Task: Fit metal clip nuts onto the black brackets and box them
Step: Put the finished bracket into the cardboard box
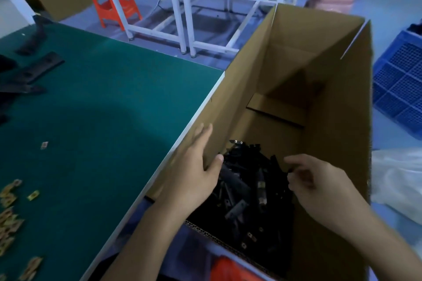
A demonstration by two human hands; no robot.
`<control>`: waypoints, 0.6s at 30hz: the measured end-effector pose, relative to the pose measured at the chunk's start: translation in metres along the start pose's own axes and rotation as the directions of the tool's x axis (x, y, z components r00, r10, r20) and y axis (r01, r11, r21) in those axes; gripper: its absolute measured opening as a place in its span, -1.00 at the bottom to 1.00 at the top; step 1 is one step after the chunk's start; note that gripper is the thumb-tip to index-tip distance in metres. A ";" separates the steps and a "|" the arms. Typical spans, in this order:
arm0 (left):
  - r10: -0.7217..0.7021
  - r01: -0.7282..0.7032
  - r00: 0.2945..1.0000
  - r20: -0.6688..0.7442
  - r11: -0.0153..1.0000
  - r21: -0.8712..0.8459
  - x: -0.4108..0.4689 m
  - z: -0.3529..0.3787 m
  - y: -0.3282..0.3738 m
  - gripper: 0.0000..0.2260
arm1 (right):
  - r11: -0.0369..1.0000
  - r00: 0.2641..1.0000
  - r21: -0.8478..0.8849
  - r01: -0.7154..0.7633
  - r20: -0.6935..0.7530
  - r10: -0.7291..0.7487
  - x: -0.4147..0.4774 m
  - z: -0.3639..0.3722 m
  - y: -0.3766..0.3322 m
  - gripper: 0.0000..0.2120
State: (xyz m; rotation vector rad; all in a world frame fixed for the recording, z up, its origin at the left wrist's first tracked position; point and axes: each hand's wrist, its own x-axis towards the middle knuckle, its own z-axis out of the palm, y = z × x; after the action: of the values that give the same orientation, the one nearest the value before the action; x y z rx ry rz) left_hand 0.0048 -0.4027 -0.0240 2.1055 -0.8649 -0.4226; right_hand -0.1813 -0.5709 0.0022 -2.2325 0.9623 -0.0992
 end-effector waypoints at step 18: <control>0.129 -0.217 0.819 -0.559 0.972 -0.094 -0.083 -0.136 -0.030 -0.73 | 0.752 0.754 0.204 0.627 0.084 -0.652 0.026 0.121 -0.191 -0.57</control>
State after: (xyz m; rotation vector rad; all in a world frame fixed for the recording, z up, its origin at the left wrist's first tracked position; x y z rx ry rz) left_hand 0.0342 -0.2554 0.0379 1.8344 -0.6442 0.2122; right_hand -0.0064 -0.4269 0.0246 -2.2790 0.0553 -0.3027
